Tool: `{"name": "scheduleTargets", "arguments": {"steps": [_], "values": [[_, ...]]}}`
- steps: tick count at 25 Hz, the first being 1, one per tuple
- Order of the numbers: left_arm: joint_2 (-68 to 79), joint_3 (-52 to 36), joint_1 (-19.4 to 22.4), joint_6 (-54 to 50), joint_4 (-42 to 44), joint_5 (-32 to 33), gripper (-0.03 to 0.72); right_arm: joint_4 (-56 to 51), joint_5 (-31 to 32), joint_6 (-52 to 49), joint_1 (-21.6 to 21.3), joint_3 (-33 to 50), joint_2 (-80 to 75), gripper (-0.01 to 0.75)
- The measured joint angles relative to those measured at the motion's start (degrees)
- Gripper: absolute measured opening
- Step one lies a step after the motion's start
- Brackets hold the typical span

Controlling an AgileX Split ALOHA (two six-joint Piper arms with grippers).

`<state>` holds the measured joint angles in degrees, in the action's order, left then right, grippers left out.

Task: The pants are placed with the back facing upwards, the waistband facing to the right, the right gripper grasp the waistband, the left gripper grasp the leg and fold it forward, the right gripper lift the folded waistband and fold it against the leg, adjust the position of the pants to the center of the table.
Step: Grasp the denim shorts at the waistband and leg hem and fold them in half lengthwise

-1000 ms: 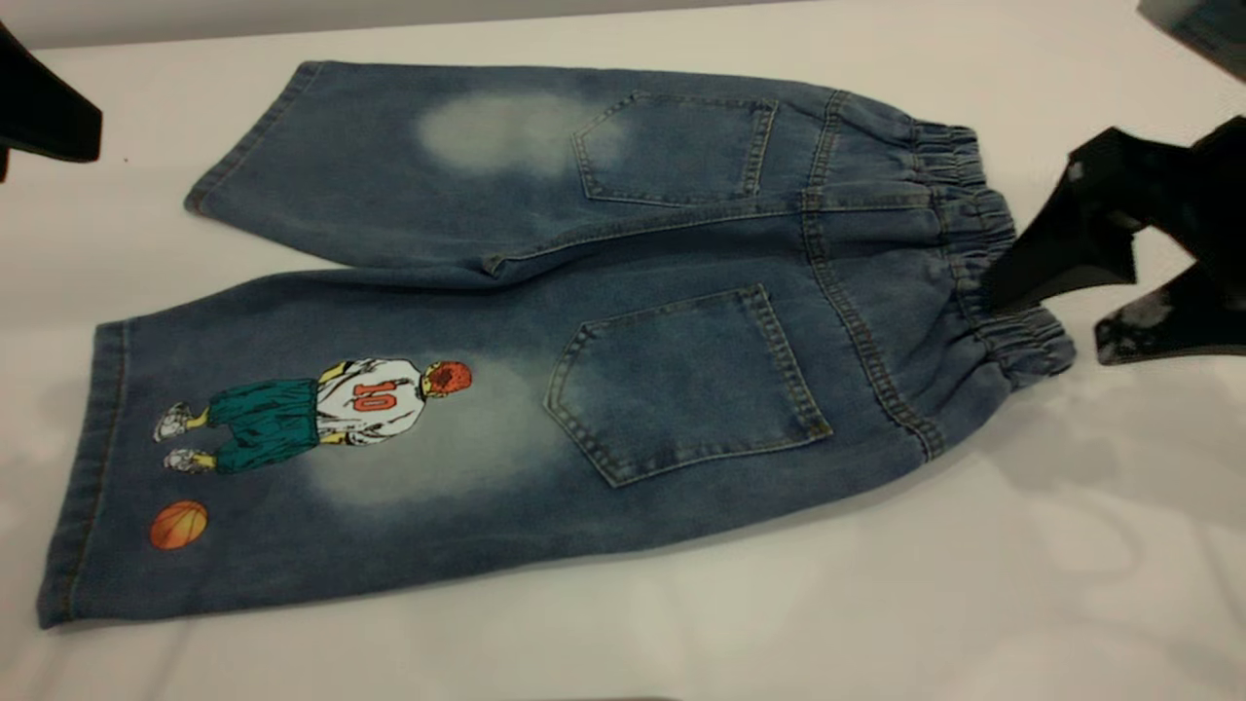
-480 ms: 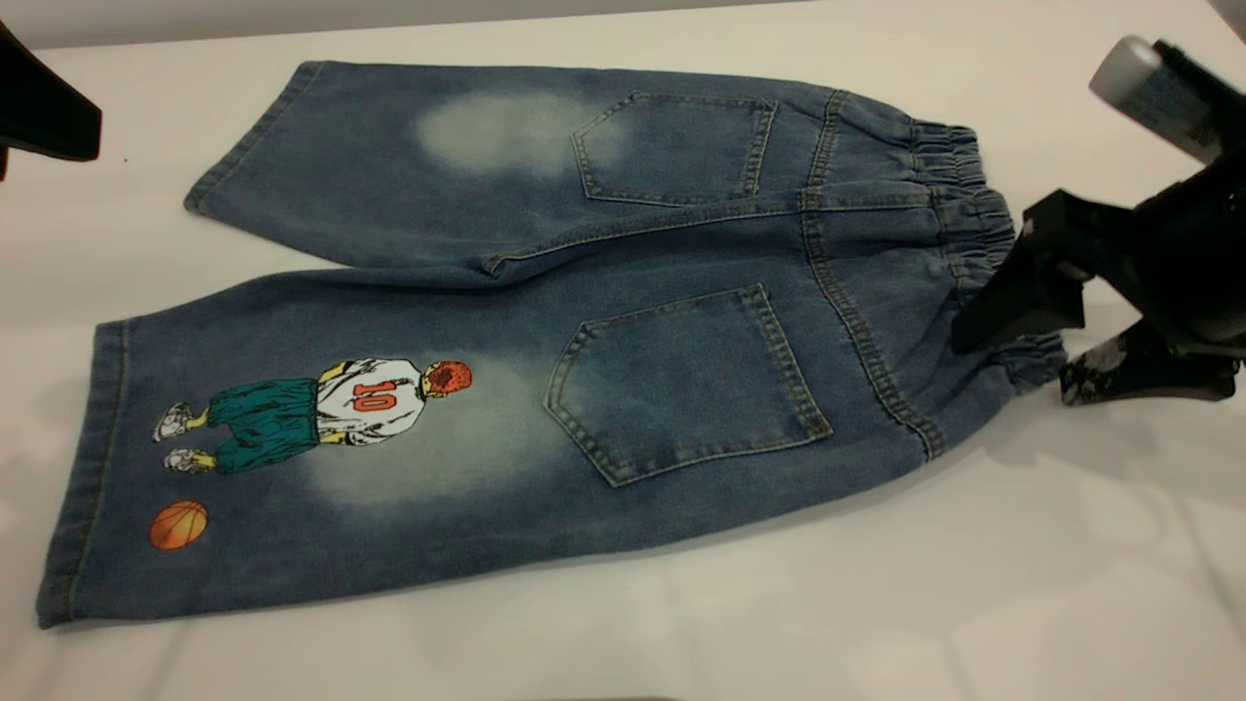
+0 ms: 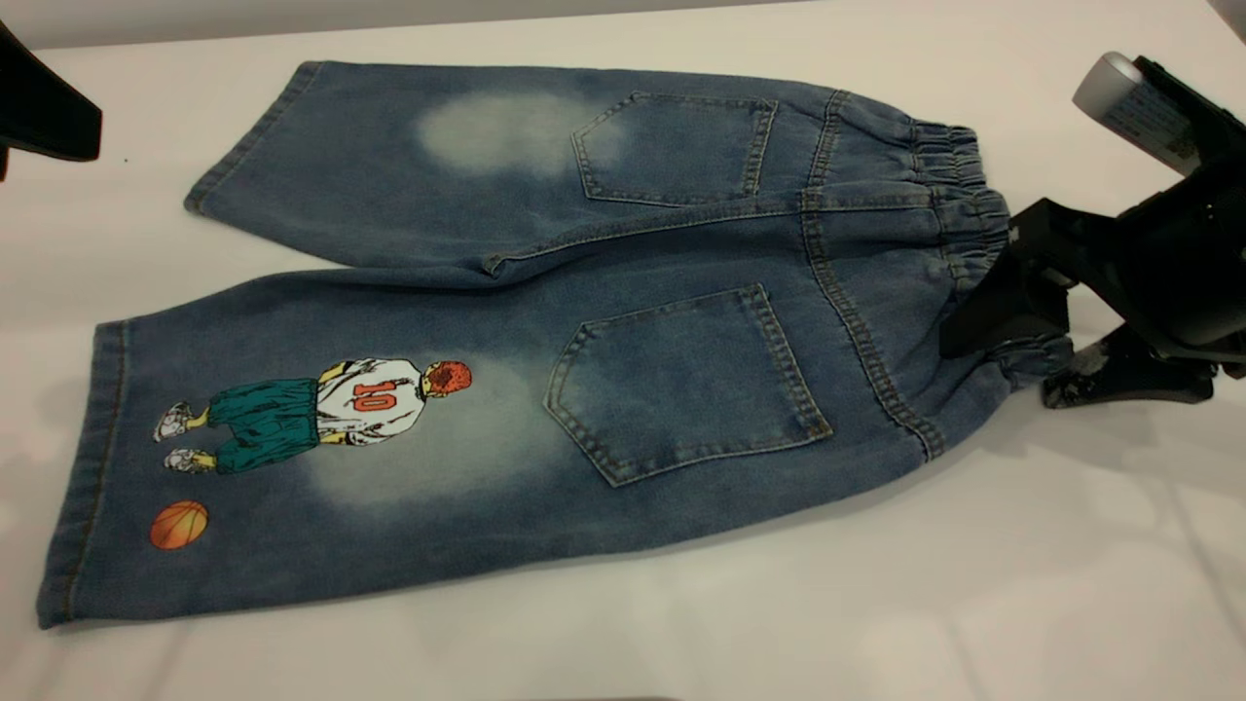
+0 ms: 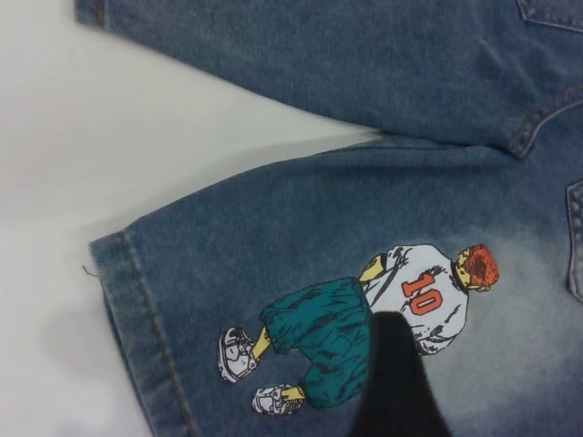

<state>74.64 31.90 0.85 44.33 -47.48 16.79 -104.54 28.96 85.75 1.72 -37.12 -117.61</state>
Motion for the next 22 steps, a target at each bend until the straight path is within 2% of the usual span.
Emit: {"name": "scheduleTargets", "arguments": {"steps": [2, 4, 7, 9, 14, 22], "values": [[0.0, 0.0, 0.0, 0.0, -0.5, 0.0, 0.442, 0.0, -0.3, 0.0, 0.0, -0.3, -0.2, 0.505], [0.0, 0.0, 0.0, 0.0, -0.7, 0.0, 0.442, 0.0, -0.6, 0.0, 0.0, -0.3, -0.4, 0.4], [0.0, 0.0, 0.0, -0.5, -0.7, 0.3, 0.442, 0.5, 0.0, -0.1, 0.0, -0.3, -0.6, 0.148], [0.0, 0.0, 0.0, -1.8, -0.7, 1.6, 0.442, 0.7, 1.3, -0.1, 0.0, -0.3, -0.6, 0.062], [0.0, 0.0, 0.0, -9.6, 6.2, 8.2, 0.442, 1.5, 1.8, 0.1, 0.0, -0.3, -0.6, 0.041], [6.0, 0.0, 0.0, -41.1, 35.3, 14.1, 0.442, 1.7, 3.0, 1.5, 0.0, -0.3, -0.6, 0.041]]}}
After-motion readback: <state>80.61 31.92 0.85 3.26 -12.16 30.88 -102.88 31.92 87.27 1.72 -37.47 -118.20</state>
